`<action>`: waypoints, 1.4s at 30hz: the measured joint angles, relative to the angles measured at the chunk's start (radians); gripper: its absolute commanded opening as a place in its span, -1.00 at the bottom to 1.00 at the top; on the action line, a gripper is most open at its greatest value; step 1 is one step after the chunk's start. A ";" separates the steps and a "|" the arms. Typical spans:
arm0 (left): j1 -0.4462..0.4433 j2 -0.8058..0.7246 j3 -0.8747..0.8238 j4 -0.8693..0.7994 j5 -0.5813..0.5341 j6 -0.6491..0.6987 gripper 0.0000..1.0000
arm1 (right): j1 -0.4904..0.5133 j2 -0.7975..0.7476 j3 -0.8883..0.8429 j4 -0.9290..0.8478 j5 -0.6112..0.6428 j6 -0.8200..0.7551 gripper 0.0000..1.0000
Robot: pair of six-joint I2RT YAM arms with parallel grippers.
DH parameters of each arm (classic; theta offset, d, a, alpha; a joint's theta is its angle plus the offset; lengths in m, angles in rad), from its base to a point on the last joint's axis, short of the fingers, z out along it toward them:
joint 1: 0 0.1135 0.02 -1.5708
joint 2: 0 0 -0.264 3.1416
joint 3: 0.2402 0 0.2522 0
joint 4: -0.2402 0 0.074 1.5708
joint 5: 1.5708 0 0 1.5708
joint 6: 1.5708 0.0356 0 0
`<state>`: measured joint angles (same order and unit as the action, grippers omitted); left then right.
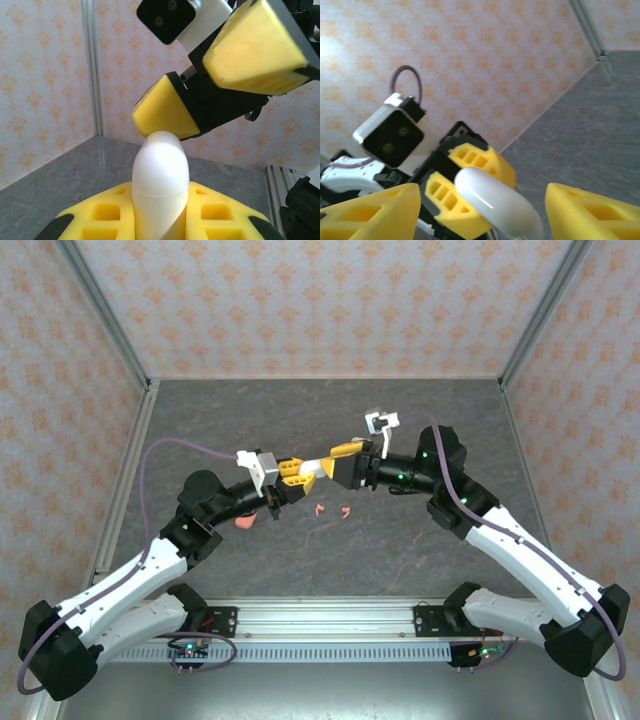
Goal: Insert the wireless bluetooth earbuds into the charging case
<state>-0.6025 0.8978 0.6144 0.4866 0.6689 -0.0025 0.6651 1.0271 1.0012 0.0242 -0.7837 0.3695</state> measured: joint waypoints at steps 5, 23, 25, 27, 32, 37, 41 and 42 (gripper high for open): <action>0.000 0.000 0.005 -0.060 -0.037 0.001 -1.00 | 0.000 -0.036 0.013 -0.113 0.188 -0.051 0.64; 0.097 0.649 0.221 -0.307 -0.201 -0.198 -1.00 | 0.000 -0.093 0.005 -0.355 0.724 -0.080 0.95; 0.100 0.726 0.257 -0.315 -0.191 -0.231 -1.00 | 0.000 -0.093 0.000 -0.371 0.736 -0.080 0.95; 0.100 0.785 0.290 -0.315 -0.178 -0.257 -1.00 | 0.000 -0.093 -0.002 -0.384 0.742 -0.080 0.95; 0.100 0.905 0.349 -0.288 -0.145 -0.329 -1.00 | 0.000 -0.093 -0.010 -0.404 0.744 -0.084 1.00; 0.101 0.983 0.378 -0.267 -0.126 -0.380 -0.82 | 0.000 -0.093 -0.014 -0.420 0.744 -0.086 0.98; 0.104 1.005 0.384 -0.256 -0.119 -0.398 -0.58 | 0.000 -0.097 -0.016 -0.423 0.747 -0.086 0.98; 0.106 1.005 0.384 -0.254 -0.119 -0.400 -0.49 | 0.000 -0.100 -0.018 -0.422 0.750 -0.086 0.98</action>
<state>-0.4969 1.9030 0.9981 0.2321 0.5503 -0.4026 0.6647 0.9268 0.9833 -0.3977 -0.0334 0.2836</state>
